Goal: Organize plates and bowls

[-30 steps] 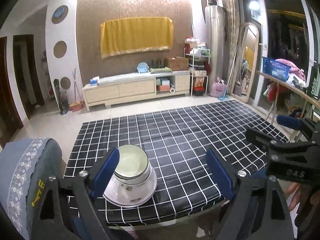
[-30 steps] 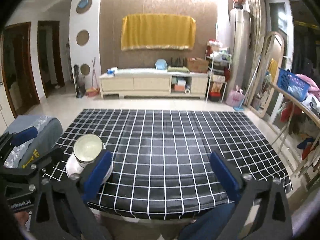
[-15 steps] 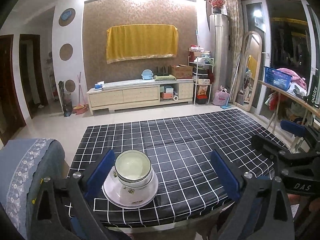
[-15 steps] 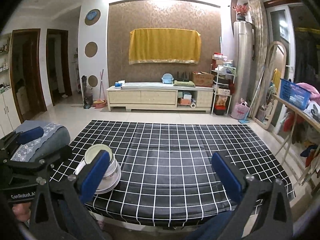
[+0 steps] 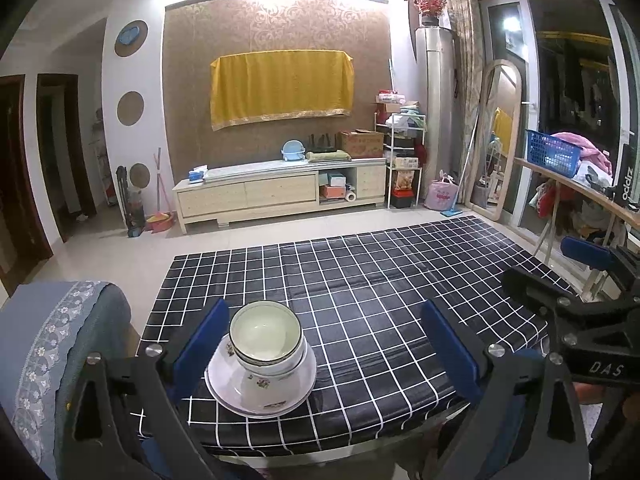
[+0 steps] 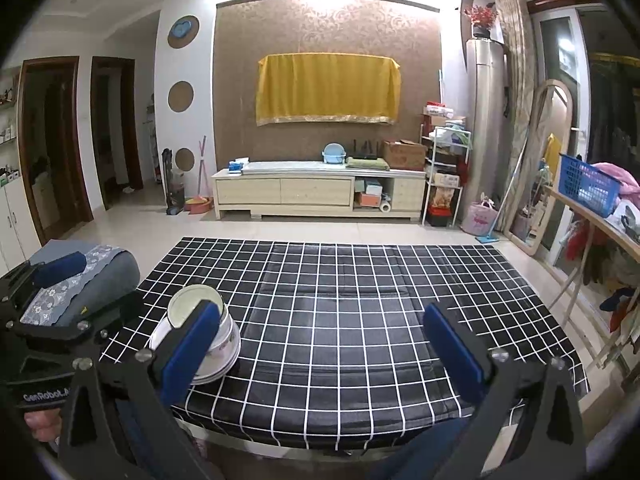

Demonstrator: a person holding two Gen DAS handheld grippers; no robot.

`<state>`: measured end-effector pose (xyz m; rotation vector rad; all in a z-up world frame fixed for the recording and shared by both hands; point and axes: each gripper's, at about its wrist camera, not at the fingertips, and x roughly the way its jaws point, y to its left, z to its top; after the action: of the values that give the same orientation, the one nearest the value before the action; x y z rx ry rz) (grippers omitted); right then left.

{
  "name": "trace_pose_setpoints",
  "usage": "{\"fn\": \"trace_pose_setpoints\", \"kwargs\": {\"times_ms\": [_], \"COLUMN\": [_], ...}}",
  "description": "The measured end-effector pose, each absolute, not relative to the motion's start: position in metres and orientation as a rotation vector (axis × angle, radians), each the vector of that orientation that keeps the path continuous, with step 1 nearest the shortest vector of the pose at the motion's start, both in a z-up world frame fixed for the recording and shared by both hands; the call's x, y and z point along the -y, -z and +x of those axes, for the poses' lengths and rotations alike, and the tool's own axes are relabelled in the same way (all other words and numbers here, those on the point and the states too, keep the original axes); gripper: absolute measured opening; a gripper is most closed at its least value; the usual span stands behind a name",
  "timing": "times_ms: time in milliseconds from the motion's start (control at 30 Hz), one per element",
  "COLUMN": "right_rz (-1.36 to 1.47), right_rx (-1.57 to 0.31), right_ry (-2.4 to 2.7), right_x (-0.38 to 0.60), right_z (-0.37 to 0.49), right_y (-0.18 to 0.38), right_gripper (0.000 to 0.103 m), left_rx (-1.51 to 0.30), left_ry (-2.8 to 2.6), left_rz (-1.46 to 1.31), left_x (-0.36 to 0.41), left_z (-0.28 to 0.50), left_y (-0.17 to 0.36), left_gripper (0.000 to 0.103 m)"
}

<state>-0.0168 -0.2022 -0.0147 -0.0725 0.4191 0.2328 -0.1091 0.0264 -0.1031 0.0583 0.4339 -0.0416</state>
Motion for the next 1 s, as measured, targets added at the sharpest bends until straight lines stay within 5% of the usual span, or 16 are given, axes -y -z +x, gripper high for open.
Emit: {"fn": "trace_pose_setpoints", "kwargs": {"times_ms": [1000], "right_rz": [-0.090], "right_rx": [-0.430], "right_ry": [-0.243], "right_x": [0.1962], "right_z": [-0.0179], "right_y": [0.0144], "right_gripper": [0.103], "left_rx": [-0.436], "left_ry": [0.036], "left_rz": [0.065], "left_x": [-0.0325], "left_z": [-0.1080], "left_y": [0.1003], "left_gripper": [0.096]}}
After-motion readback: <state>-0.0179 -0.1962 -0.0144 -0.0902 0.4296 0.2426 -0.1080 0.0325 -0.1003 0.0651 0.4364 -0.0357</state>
